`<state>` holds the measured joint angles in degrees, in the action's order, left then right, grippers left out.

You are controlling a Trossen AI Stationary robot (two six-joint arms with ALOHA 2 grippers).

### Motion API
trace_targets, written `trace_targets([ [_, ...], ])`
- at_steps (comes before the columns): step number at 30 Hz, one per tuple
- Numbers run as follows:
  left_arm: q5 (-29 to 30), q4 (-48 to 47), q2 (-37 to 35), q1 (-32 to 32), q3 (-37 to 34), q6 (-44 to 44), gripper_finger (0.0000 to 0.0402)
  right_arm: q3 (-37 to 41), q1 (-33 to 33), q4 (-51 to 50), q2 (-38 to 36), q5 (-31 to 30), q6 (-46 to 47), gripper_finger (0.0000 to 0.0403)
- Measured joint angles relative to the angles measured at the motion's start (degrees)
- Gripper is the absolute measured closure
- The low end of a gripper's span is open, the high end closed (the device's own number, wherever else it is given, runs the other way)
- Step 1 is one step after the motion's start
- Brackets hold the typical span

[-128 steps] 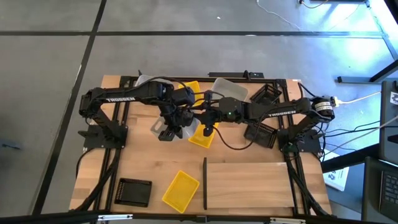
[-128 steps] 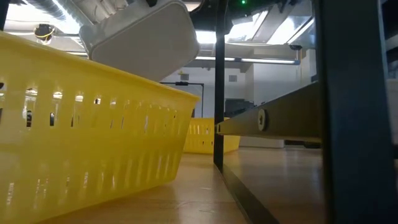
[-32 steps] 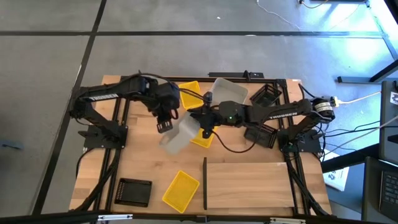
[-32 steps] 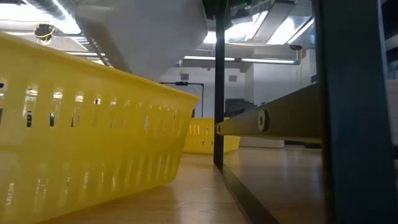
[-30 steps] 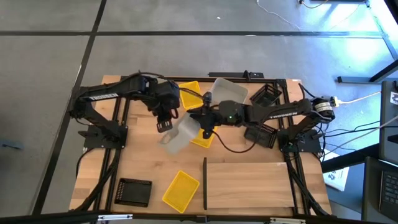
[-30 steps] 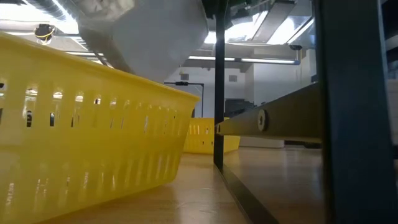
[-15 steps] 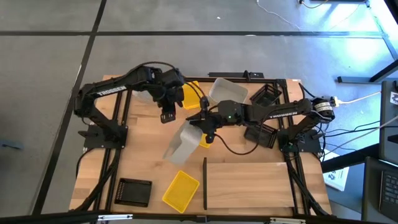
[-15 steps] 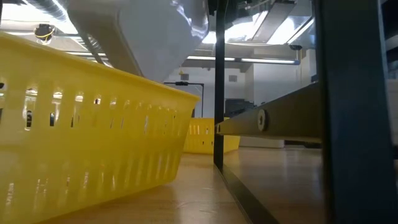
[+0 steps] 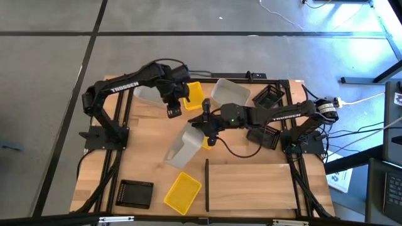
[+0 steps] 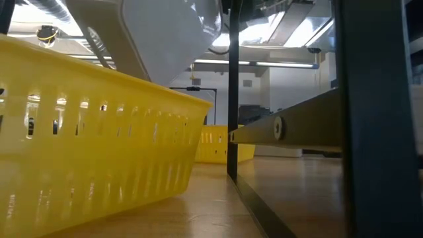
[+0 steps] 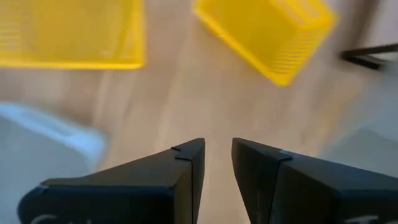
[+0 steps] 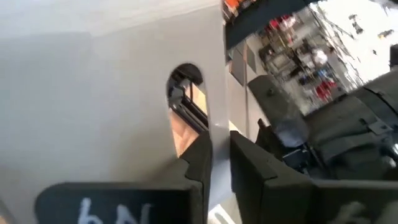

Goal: Stack baskets on shelf by color
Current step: Put the bottom left gray bin on the shelf

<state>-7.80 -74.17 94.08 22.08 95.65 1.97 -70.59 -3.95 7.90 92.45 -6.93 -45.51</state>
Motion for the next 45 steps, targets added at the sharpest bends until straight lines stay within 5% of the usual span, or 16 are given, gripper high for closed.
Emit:
trace_targets([
  [17, 15.5, 0.3, -12.9, 5.6, 0.0, -3.6, 0.0331, 0.0, -4.6, -3.7, -1.5, -16.0, 0.0, 0.0362],
  [36, 16.1, 0.3, -22.3, 5.1, 0.0, -7.8, 0.0331, 0.0, -9.5, -3.8, -1.9, -42.5, 0.0, 0.0363],
  [45, 16.1, 0.3, -22.1, 5.1, 0.0, -7.4, 0.0331, 0.0, -13.5, -9.7, -9.4, -56.8, 4.8, 0.0363],
])
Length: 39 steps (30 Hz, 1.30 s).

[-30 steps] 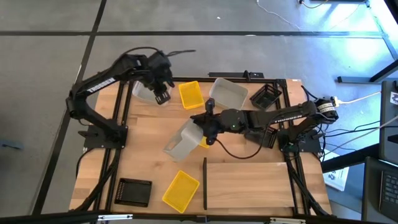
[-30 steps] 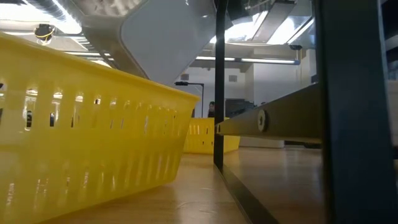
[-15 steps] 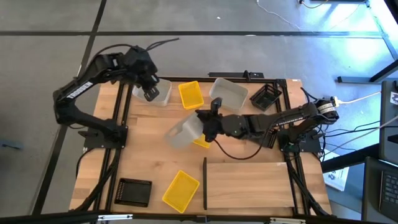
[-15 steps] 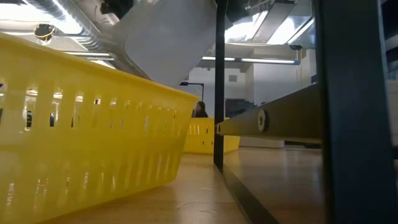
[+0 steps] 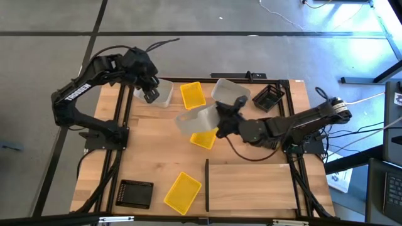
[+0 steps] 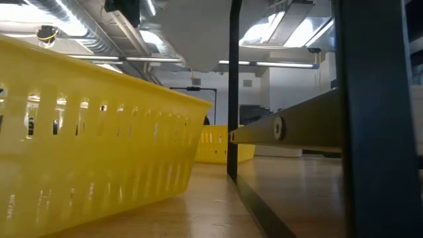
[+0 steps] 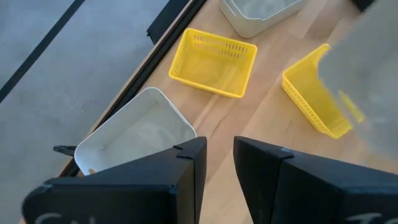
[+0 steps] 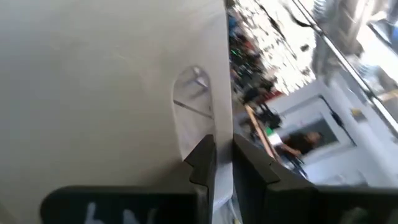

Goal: Stack baskets on shelf by color
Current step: Put the bottom left gray bin on the shelf

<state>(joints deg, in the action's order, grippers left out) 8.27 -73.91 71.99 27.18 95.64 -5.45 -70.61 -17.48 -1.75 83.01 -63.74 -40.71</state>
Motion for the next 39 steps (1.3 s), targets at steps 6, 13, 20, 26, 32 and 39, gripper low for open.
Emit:
trace_targets([
  [6, 0.0, 0.0, 0.0, 0.0, 0.0, 0.0, 0.0331, 0.0, -5.2, -7.8, -5.6, -13.4, 1.6, 0.0363],
  [13, 0.0, 0.0, 0.0, 0.0, 0.0, 0.0, 0.0331, 0.0, -14.4, -8.0, -10.0, -26.3, 1.3, 0.0363],
  [20, 0.0, 0.4, 0.0, 0.0, 0.0, -0.1, 0.0331, 0.0, -21.9, -8.1, -13.3, -26.2, 1.5, 0.0363],
  [26, 0.0, 1.3, 0.0, 0.0, 0.0, -0.4, 0.0331, 0.0, -27.4, -8.9, -16.0, -26.2, 4.5, 0.0363],
  [32, 0.0, 1.6, 0.0, 0.0, 0.0, -0.4, 0.0331, 2.3, -32.0, -10.2, -17.6, -26.4, 9.1, 0.0363],
  [39, 0.0, 1.6, 0.0, 0.0, 0.0, -0.5, 0.0331, 6.5, -35.7, -10.3, -17.6, -26.2, 19.3, 0.0363],
])
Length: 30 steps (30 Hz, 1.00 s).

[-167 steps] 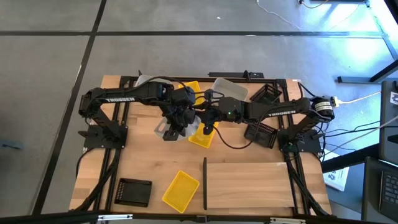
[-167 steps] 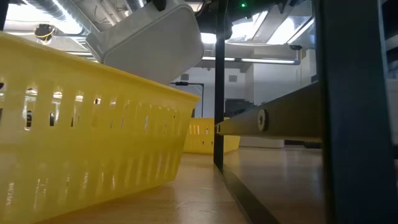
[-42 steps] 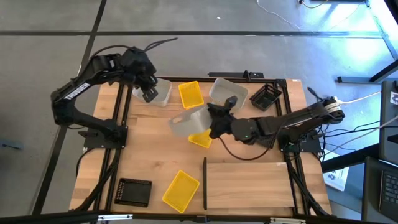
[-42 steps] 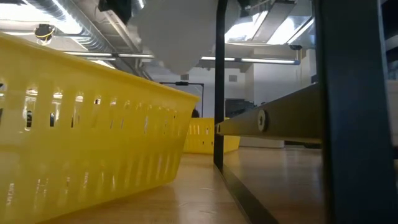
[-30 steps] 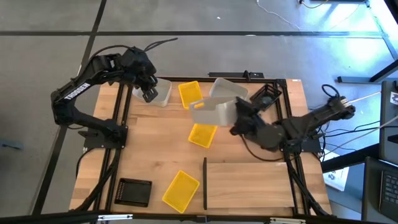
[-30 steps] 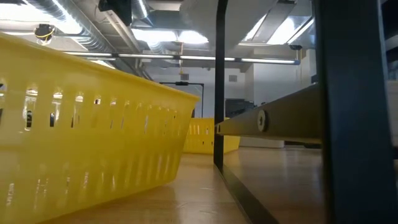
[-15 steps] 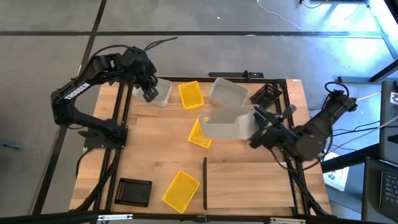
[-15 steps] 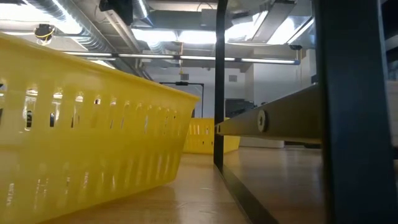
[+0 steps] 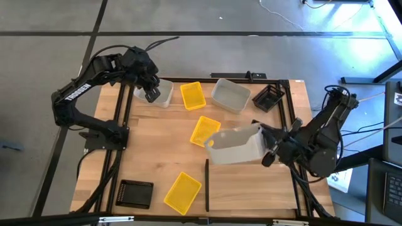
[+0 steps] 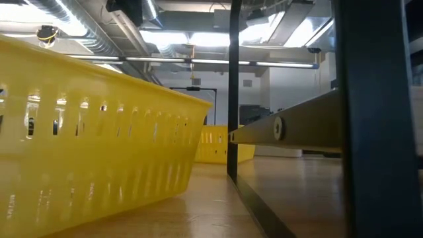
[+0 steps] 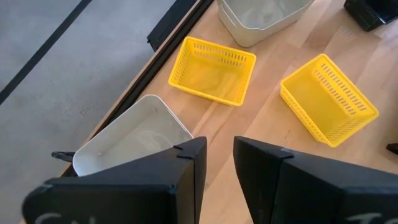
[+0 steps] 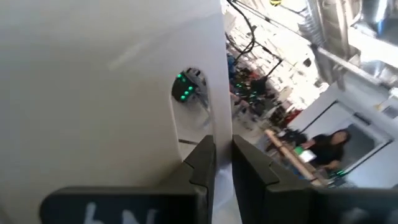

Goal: Stack baskets on shelf by color
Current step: Put the bottom left gray bin on the shelf

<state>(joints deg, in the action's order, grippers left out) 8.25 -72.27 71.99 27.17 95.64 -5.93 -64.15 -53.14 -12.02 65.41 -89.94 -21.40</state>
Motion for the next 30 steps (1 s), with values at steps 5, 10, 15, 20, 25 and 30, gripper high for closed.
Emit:
trace_targets([
  [5, 0.0, 0.0, 0.0, 0.0, 0.0, 0.0, 0.0331, 4.3, -2.0, 0.1, 0.0, 0.0, 11.3, 0.0363],
  [10, 0.0, 0.0, 0.0, 0.0, 0.0, 0.0, 0.0331, 10.0, -2.7, 0.1, 0.0, 0.1, 20.8, 0.0363],
  [15, 0.0, 0.0, 0.0, 0.0, 0.0, 0.0, 0.0331, 12.3, -1.0, 0.5, -0.9, 1.4, 22.3, 0.0363],
  [20, 0.0, 0.0, 0.0, 0.0, 0.0, 0.0, 0.0331, 10.6, 3.0, 0.5, -4.3, 4.8, 17.9, 0.0363],
  [25, 0.0, 0.0, 0.0, 0.0, 0.0, -0.2, 0.0331, 9.4, 7.3, -0.7, -9.1, 12.4, 15.3, 0.0363],
  [30, 0.0, 0.0, 0.0, 0.0, 0.0, -0.2, 0.0331, 9.4, 11.6, -10.0, -14.6, 21.4, 18.0, 0.0363],
])
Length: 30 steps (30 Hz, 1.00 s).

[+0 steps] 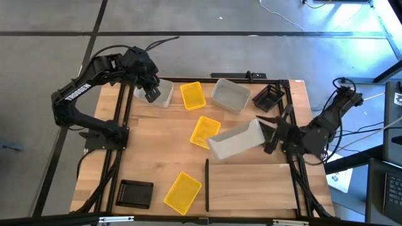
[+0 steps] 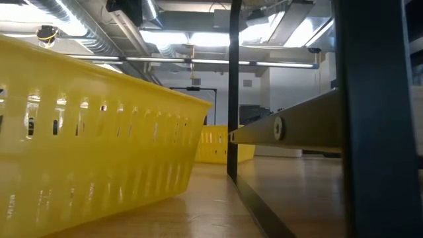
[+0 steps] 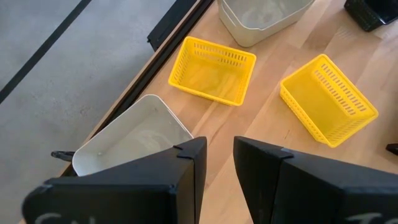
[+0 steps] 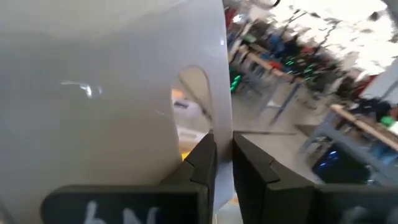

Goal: Stack baskets on shelf by color
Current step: Put the bottom left gray bin on the shelf

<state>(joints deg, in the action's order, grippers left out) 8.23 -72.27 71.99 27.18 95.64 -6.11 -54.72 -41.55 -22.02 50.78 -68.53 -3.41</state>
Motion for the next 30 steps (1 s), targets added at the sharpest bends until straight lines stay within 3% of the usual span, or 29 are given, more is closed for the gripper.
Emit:
trace_targets([
  [8, 0.0, 0.0, 0.1, 0.0, 0.0, -2.4, 0.0331, 0.0, 7.2, -23.3, -7.3, 17.0, 15.2, 0.0363],
  [14, 0.0, 0.0, 0.1, 0.0, 0.0, -2.9, 0.0331, -1.4, 9.7, -33.7, -7.0, 26.0, 19.5, 0.0363],
  [21, 0.0, 1.3, 0.9, 0.0, 0.0, -4.0, 0.0331, -8.4, 10.4, -51.7, -1.5, 27.2, 27.3, 0.0363],
  [30, -0.2, 2.5, 4.5, -0.2, 0.0, -3.9, 0.0331, -11.4, 10.4, -55.6, 6.4, 27.2, 27.5, 0.0363],
])
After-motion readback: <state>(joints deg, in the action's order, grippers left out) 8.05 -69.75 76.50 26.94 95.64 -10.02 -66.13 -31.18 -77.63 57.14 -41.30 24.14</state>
